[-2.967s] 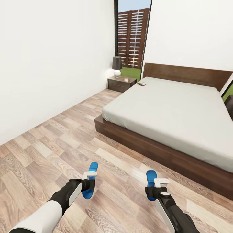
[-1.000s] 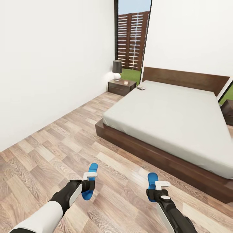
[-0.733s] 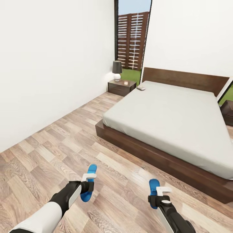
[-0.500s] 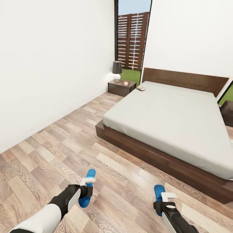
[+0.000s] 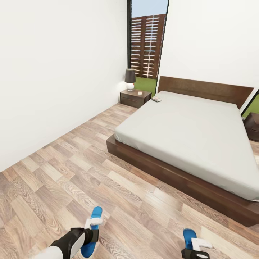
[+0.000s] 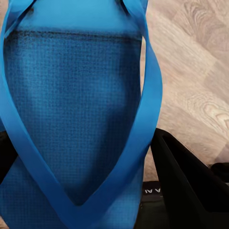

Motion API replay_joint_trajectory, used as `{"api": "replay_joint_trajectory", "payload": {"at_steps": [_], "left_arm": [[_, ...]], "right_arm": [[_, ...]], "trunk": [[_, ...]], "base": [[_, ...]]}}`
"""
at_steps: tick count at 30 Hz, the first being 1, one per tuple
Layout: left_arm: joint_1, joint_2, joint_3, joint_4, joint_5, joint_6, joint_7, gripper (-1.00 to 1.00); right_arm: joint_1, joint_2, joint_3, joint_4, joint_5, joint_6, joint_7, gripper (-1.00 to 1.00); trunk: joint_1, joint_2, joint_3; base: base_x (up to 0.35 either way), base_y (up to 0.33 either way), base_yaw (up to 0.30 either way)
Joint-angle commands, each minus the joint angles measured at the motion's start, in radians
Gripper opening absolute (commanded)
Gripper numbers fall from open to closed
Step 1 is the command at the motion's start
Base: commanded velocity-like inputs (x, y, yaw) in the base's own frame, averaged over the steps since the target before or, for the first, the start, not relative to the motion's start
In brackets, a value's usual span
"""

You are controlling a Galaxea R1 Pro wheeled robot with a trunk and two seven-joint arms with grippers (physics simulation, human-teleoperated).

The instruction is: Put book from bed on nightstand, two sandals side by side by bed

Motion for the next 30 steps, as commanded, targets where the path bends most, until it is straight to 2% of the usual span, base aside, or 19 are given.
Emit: {"api": "replay_joint_trajectory", "payload": {"at_steps": [1,8,11,17,22,30], "left_arm": [[0.016,0.001,-0.006,-0.001,0.009,-0.004,0.004,-1.0],[0.084,0.011,-0.006,0.005,0.009,-0.063,0.043,-1.0],[0.092,0.021,-0.006,0.019,0.009,-0.073,0.047,-1.0],[0.1,0.04,-0.006,0.073,0.009,-0.145,0.056,-1.0],[0.103,0.048,-0.006,0.094,0.009,-0.168,0.066,-1.0],[0.124,0.057,-0.006,0.1,0.009,-0.205,0.07,-1.0]], "right_arm": [[0.003,-0.001,0.009,0.011,-0.01,-0.004,-0.007,-1.0],[0.009,-0.001,0.007,0.066,-0.012,-0.022,-0.007,-1.0],[0.009,-0.001,0.007,0.092,-0.012,-0.039,-0.007,-1.0],[0.01,0.0,0.006,0.157,-0.012,-0.136,-0.008,-1.0],[0.01,0.0,0.007,0.17,-0.011,-0.163,-0.008,-1.0],[0.01,0.0,0.009,0.176,-0.011,-0.173,-0.007,-1.0]], "trunk": [[-0.004,0.007,0.002],[-0.031,0.056,0.024],[-0.042,0.077,0.034],[-0.065,0.119,0.053],[-0.084,0.154,0.068],[-0.084,0.154,0.068]], "base": [[0.0,0.0,0.0],[0.0,0.0,0.0],[0.0,0.0,0.0],[0.0,0.0,0.0],[0.0,0.0,0.0],[0.0,0.0,0.0]]}}
